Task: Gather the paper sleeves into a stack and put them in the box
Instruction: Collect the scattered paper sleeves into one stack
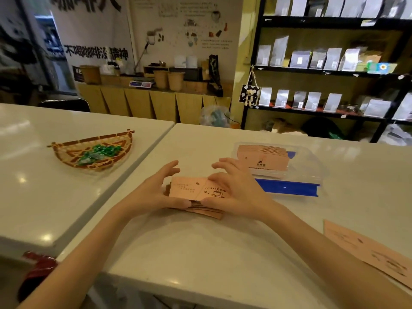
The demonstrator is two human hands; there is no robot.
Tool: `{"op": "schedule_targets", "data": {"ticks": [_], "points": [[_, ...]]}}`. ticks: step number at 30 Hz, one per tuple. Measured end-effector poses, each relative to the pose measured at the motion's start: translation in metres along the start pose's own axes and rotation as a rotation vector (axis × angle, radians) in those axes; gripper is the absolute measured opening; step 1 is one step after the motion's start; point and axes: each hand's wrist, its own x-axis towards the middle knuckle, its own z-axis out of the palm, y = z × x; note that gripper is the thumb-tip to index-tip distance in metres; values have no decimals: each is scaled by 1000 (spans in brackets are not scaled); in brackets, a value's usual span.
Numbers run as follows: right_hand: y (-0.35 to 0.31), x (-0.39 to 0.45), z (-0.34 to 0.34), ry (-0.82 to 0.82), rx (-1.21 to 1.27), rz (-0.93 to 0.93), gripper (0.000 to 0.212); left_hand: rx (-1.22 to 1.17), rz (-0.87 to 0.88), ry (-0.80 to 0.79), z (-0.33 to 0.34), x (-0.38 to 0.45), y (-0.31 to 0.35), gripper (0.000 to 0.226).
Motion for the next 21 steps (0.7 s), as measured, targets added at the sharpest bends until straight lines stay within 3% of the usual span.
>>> {"op": "schedule_targets", "data": {"ticks": [2, 6, 13, 18, 21], "points": [[1, -1, 1, -14, -19, 1, 62, 69, 5, -20, -2, -3, 1, 107], [2, -5, -4, -25, -49, -9, 67, 212, 134, 35, 0, -6, 20, 85], [16, -41, -42, 45, 169, 87, 67, 135, 400, 33, 32, -2, 85, 59], [31, -83, -79, 108, 282, 171, 49, 42, 590, -106, 66, 12, 132, 62], [52, -117, -91, 132, 236, 325, 55, 57, 591, -236, 96, 19, 146, 79]]}}
